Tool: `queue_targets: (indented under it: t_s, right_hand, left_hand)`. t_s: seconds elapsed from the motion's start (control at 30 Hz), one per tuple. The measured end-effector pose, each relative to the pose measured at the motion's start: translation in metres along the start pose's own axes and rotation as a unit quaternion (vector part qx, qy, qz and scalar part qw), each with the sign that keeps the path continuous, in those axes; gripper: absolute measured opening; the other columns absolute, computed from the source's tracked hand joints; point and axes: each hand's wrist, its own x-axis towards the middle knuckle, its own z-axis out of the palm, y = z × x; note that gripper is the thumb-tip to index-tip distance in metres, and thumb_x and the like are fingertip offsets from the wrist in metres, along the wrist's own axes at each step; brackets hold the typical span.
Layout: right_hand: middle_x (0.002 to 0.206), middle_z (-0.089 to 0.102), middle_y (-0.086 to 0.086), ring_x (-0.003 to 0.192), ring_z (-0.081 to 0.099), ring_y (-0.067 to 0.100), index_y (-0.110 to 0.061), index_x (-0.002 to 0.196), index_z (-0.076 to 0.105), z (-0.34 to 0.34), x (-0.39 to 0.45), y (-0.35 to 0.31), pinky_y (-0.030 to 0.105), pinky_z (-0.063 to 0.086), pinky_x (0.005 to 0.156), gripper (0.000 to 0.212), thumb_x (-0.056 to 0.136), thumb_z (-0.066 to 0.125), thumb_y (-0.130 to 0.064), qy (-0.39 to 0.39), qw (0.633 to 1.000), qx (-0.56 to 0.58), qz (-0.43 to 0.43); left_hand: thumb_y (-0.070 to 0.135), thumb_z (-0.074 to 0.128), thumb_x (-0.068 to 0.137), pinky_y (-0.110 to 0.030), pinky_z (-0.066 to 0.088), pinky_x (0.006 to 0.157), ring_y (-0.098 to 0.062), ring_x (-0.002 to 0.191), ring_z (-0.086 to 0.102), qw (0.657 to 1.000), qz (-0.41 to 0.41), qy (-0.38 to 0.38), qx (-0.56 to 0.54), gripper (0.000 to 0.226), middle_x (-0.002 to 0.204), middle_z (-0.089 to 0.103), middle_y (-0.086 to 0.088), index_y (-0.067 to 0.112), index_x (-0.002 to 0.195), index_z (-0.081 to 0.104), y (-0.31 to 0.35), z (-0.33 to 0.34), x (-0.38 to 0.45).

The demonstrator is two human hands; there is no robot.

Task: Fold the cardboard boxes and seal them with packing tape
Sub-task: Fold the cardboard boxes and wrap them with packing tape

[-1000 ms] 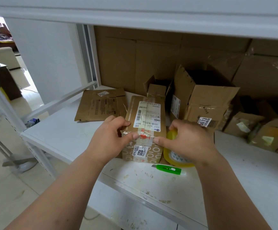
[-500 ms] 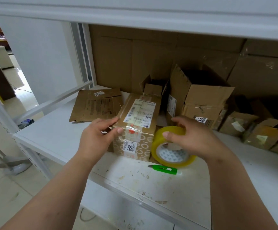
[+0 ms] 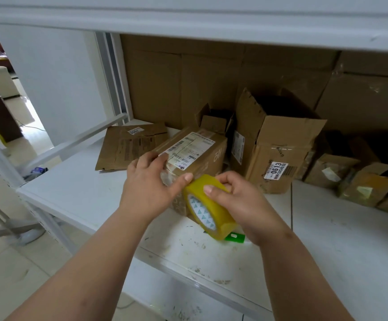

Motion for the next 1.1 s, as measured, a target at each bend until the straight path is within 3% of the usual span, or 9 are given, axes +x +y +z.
queue_targets:
  t_s: [0.13,0.33,0.47,0.53,0.63,0.77,0.87,0.97,1.1]
  right_hand:
    - [0.101,0.075,0.0,0.09,0.071,0.022,-0.021,0.115,0.061,0.006,-0.002,0.004,0.043,0.055,0.081,0.026,0.092,0.064,-0.009,-0.073,0.989,0.12,0.038]
    - [0.113,0.072,0.006,0.099,0.069,0.022,-0.018,0.123,0.06,0.016,-0.003,0.017,0.041,0.054,0.086,0.029,0.094,0.061,-0.014,-0.106,0.979,0.166,0.051]
    - [0.112,0.073,0.011,0.1,0.07,0.023,-0.014,0.117,0.065,0.019,-0.005,0.025,0.036,0.056,0.084,0.036,0.084,0.065,-0.026,-0.11,0.971,0.208,0.038]
    - [0.113,0.072,0.013,0.103,0.069,0.027,-0.013,0.116,0.066,0.019,-0.007,0.03,0.041,0.055,0.091,0.027,0.091,0.063,-0.023,-0.1,0.98,0.166,0.036]
    - [0.114,0.072,0.01,0.111,0.067,0.03,-0.015,0.118,0.066,0.019,-0.013,0.045,0.047,0.05,0.101,0.022,0.099,0.056,-0.02,-0.091,0.985,0.133,0.062]
    - [0.119,0.071,0.011,0.115,0.065,0.027,-0.013,0.12,0.065,0.014,-0.021,0.05,0.047,0.048,0.105,0.026,0.098,0.051,-0.01,-0.122,0.965,0.215,0.092]
    - [0.124,0.067,0.018,0.119,0.061,0.035,-0.01,0.125,0.061,0.008,-0.025,0.054,0.053,0.043,0.108,0.033,0.096,0.05,0.001,-0.152,0.974,0.149,0.071]
    - [0.127,0.065,0.017,0.12,0.061,0.033,-0.007,0.132,0.055,0.005,-0.027,0.054,0.049,0.044,0.108,0.038,0.096,0.05,0.004,-0.176,0.976,0.116,0.059]
    - [0.124,0.069,0.007,0.116,0.065,0.022,-0.01,0.132,0.056,0.004,-0.029,0.052,0.037,0.05,0.102,0.036,0.097,0.056,-0.003,-0.202,0.975,0.079,0.039]
  left_hand:
    - [0.076,0.061,0.072,-0.045,0.03,0.113,-0.029,0.142,0.029,0.999,-0.015,-0.037,-0.021,0.09,0.152,0.039,0.001,0.025,0.145,0.047,-0.006,-0.012,0.017]
    - [0.055,0.066,0.086,-0.043,0.038,0.106,-0.026,0.135,0.042,0.998,0.031,-0.043,-0.019,0.067,0.144,0.048,0.0,0.03,0.145,0.044,-0.008,-0.016,0.022]
    - [0.047,0.052,0.096,-0.051,0.022,0.12,-0.036,0.148,0.021,0.995,0.06,-0.08,0.006,0.054,0.155,0.032,-0.011,0.023,0.144,0.046,-0.008,-0.011,0.02]
    - [0.045,0.047,0.099,-0.048,0.012,0.122,-0.037,0.151,0.01,0.994,0.06,-0.084,0.019,0.054,0.16,0.024,-0.015,0.02,0.147,0.042,-0.008,-0.009,0.019]
    - [0.046,0.043,0.1,-0.049,0.01,0.122,-0.037,0.152,0.004,0.993,0.044,-0.104,0.022,0.056,0.164,0.015,-0.015,0.023,0.15,0.038,-0.009,-0.011,0.02]
    - [0.043,0.042,0.101,-0.051,0.015,0.122,-0.037,0.15,0.013,0.991,0.063,-0.107,0.048,0.054,0.162,0.023,-0.012,0.019,0.149,0.04,-0.007,-0.012,0.021]
    - [0.042,0.043,0.101,-0.05,0.022,0.117,-0.037,0.143,0.023,0.995,0.051,-0.066,0.056,0.052,0.155,0.031,-0.012,0.02,0.147,0.046,-0.009,-0.012,0.018]
    - [0.045,0.046,0.099,-0.048,0.027,0.111,-0.037,0.128,0.03,0.996,0.02,-0.023,0.082,0.049,0.137,0.039,-0.011,0.027,0.145,0.05,-0.009,-0.012,0.015]
    - [0.041,0.051,0.1,-0.033,0.037,0.095,-0.026,0.111,0.05,0.999,-0.035,0.019,-0.021,0.048,0.116,0.04,-0.002,0.025,0.145,0.05,0.0,-0.004,0.005]
